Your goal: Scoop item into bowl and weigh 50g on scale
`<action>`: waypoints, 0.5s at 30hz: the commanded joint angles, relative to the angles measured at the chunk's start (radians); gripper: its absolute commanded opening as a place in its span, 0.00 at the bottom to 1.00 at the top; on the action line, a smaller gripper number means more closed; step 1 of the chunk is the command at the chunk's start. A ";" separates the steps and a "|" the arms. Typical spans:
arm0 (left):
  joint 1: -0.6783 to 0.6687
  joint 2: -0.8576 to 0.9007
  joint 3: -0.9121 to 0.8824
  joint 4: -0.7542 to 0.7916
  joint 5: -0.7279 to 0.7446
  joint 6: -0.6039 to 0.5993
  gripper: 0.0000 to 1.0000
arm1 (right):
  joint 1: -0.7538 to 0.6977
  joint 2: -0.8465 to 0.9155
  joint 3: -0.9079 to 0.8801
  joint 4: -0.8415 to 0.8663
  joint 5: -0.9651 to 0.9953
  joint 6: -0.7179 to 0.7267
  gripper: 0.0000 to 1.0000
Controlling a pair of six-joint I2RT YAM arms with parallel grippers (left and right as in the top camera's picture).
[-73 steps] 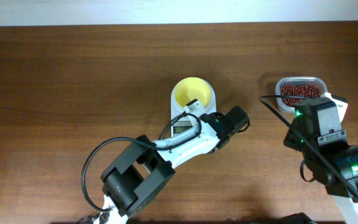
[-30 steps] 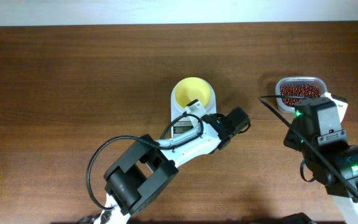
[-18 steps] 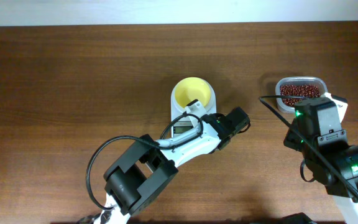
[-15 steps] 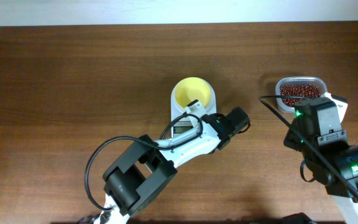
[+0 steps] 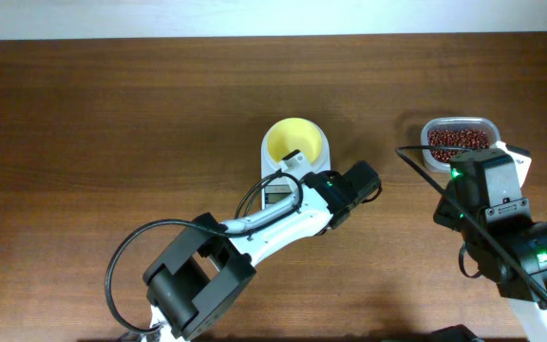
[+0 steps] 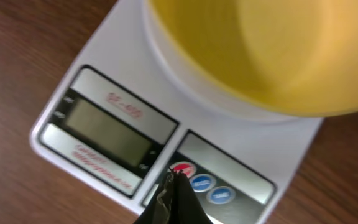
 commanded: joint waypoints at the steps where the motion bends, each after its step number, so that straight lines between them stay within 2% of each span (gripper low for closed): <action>1: 0.000 -0.061 -0.006 -0.029 -0.021 -0.011 0.00 | 0.005 -0.001 0.019 -0.001 0.000 0.003 0.04; 9: 0.000 -0.183 -0.006 -0.113 -0.018 -0.001 0.00 | 0.005 -0.001 0.019 -0.001 -0.001 0.004 0.04; 15: 0.000 -0.207 -0.006 -0.147 -0.019 -0.001 0.00 | 0.005 -0.001 0.019 -0.001 -0.001 0.003 0.04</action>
